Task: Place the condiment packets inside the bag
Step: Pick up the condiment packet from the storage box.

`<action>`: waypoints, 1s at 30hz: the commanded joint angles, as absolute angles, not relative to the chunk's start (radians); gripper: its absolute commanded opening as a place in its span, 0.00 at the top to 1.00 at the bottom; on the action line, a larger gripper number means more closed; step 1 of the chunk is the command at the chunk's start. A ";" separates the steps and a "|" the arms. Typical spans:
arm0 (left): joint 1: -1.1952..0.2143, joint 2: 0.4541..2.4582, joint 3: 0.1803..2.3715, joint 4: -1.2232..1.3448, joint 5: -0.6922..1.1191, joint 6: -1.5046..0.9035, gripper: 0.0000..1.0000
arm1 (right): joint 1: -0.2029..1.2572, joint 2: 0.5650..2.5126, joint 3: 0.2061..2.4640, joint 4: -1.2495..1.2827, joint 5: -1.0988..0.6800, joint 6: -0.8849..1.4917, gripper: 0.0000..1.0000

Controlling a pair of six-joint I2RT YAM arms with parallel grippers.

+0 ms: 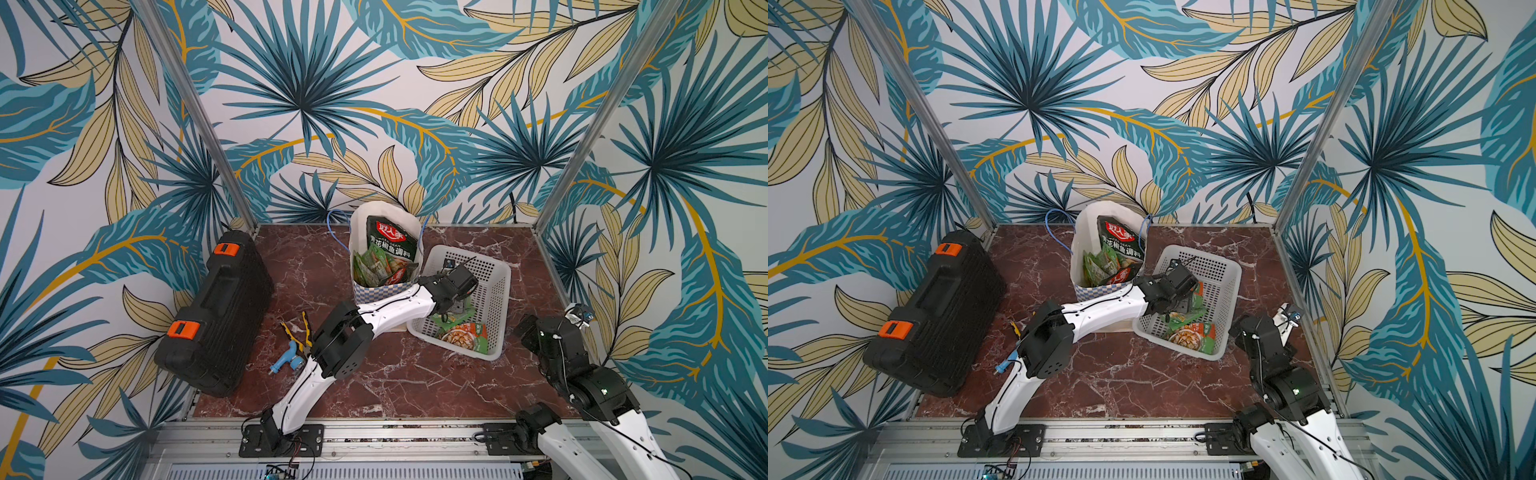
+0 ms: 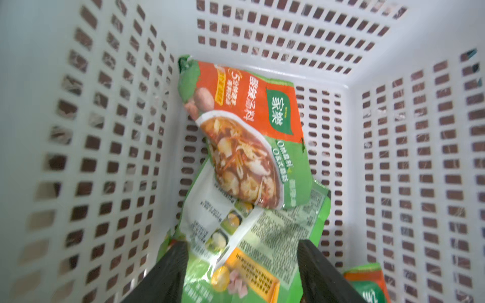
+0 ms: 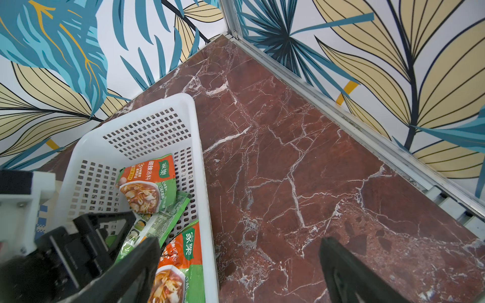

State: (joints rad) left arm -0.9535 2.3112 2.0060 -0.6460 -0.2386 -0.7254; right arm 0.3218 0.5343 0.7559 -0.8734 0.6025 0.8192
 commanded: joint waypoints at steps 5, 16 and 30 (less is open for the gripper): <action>-0.900 2.435 2.164 -0.634 -0.275 -0.782 0.39 | 0.319 0.519 0.729 -0.897 0.582 0.809 0.00; -0.851 2.574 2.357 -0.652 -0.234 -0.798 0.60 | 0.319 0.510 0.698 -0.892 0.562 0.811 0.01; -0.876 2.471 2.299 -0.574 -0.196 -0.759 1.00 | 0.319 0.494 0.692 -0.897 0.553 0.814 0.00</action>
